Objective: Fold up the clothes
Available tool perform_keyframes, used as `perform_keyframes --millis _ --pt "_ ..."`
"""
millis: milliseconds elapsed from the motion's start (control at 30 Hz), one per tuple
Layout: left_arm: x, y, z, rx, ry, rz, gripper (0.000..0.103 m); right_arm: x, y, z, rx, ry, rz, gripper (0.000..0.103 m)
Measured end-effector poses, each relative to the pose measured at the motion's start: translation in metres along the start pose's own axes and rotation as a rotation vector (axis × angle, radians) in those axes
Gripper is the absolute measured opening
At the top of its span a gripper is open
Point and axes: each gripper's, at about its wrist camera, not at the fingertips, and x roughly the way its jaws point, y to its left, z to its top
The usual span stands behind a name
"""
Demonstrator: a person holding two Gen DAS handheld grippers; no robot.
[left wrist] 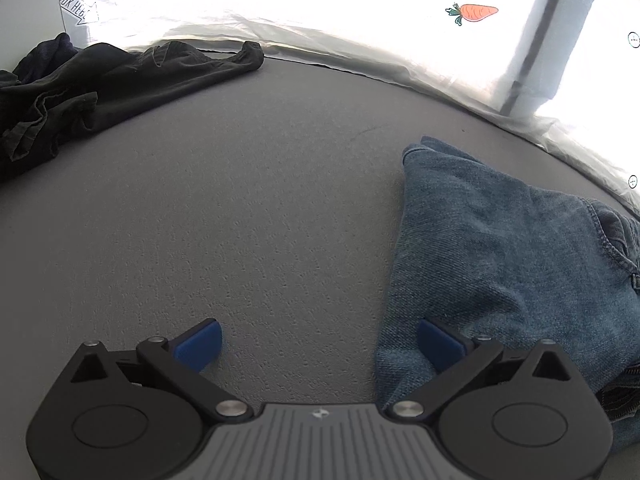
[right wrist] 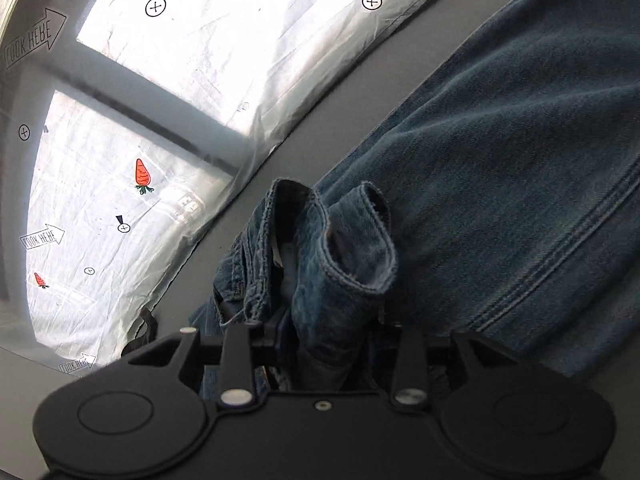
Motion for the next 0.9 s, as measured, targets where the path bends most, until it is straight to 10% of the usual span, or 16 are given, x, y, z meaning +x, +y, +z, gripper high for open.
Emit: perform_keyframes --millis 400,533,900 --pt "0.000 -0.002 -0.001 0.002 -0.012 0.007 0.103 0.008 -0.026 -0.004 0.131 0.055 0.137 0.062" --pt "-0.001 -0.001 -0.002 0.005 -0.017 0.005 0.103 0.003 -0.013 0.005 0.057 0.049 0.147 0.018" --pt "0.000 0.001 -0.003 0.026 -0.021 0.000 0.103 -0.016 0.011 -0.010 -0.386 0.005 -0.113 0.023"
